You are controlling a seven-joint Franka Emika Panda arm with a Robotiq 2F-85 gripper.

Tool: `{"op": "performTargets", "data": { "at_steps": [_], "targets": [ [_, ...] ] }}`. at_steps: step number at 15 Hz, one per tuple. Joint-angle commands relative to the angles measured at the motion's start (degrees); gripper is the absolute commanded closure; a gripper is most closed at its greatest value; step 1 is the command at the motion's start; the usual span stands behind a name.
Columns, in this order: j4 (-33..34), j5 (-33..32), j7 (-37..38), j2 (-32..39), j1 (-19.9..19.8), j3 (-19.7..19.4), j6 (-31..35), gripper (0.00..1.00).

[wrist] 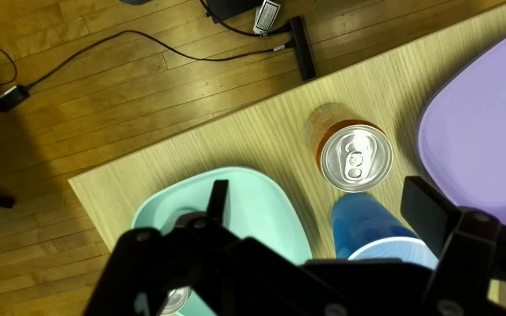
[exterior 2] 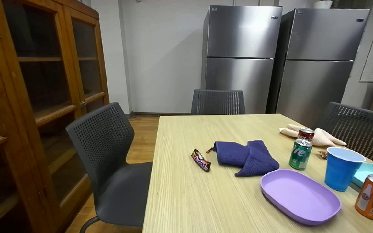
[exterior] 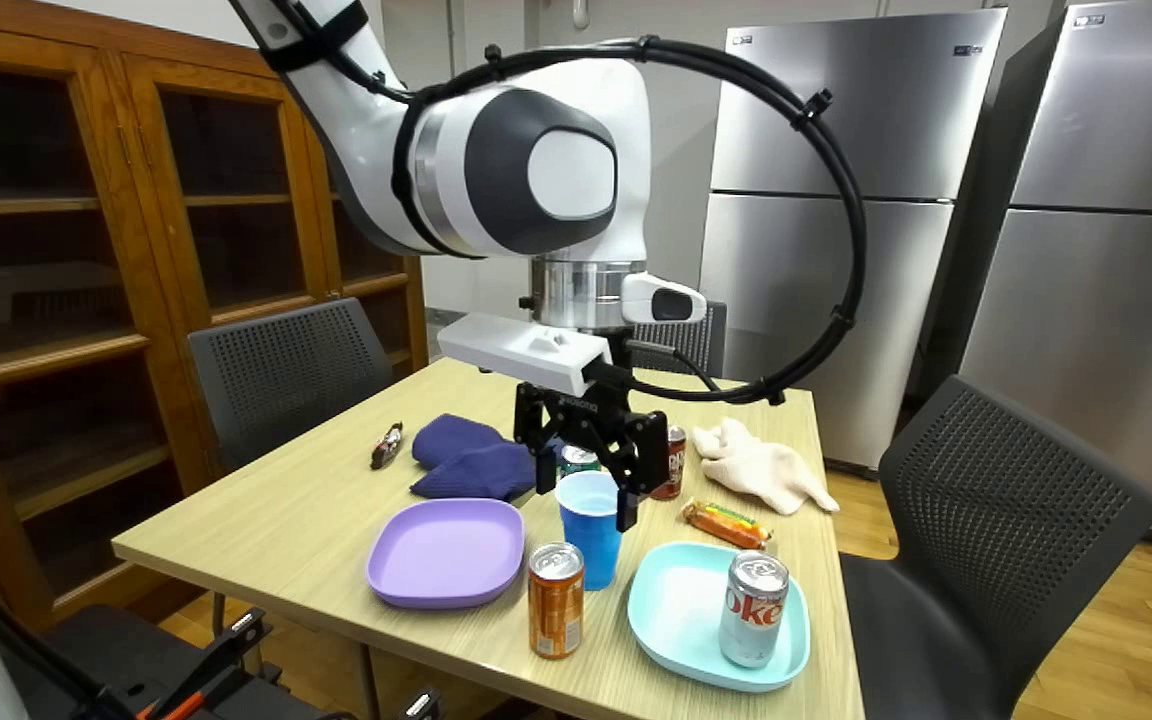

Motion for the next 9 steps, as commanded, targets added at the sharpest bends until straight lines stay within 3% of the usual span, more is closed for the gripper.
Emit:
{"op": "performTargets", "data": {
  "at_steps": [1, 9],
  "targets": [
    [-2.44, -0.18, -0.56, -0.09, 0.06, 1.72, 3.9, 0.0],
    [-2.01, -0.58, 1.05, 5.73, 0.49, 3.34, 8.77, 0.0]
  ]
}}
